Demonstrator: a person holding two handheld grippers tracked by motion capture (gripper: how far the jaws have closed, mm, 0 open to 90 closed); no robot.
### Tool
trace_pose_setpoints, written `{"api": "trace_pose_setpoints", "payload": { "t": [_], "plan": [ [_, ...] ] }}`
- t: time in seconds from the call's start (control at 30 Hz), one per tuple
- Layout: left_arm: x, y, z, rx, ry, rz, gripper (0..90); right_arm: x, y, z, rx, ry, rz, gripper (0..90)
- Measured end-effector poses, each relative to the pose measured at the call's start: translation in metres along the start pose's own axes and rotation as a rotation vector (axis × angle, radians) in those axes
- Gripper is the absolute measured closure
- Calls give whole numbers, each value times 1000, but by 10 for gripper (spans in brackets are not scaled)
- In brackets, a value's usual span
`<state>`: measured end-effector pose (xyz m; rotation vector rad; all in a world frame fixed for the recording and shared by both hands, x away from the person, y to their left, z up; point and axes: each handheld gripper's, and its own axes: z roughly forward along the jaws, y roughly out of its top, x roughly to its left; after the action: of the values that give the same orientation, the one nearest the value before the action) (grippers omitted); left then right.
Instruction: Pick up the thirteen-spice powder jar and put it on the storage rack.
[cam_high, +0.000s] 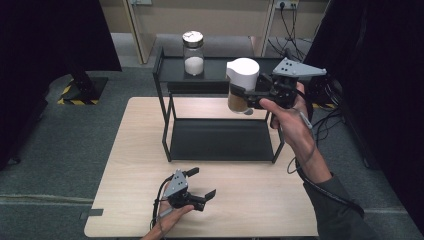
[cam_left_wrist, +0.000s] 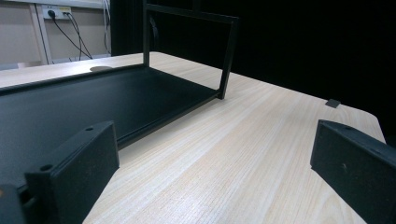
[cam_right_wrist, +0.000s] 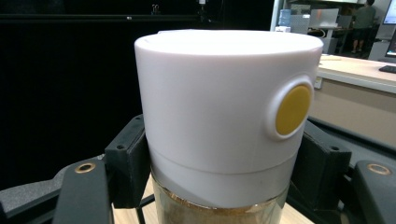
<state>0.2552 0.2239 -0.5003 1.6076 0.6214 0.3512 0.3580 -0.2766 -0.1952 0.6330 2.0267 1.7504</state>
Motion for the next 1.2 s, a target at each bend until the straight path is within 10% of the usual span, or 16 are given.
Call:
{"api": "trace_pose_setpoints", "payload": {
  "t": [1.2],
  "plan": [
    [0,0,-1,-2,-6,5,3,-16,48,57,27,-173,25,309]
  ]
}}
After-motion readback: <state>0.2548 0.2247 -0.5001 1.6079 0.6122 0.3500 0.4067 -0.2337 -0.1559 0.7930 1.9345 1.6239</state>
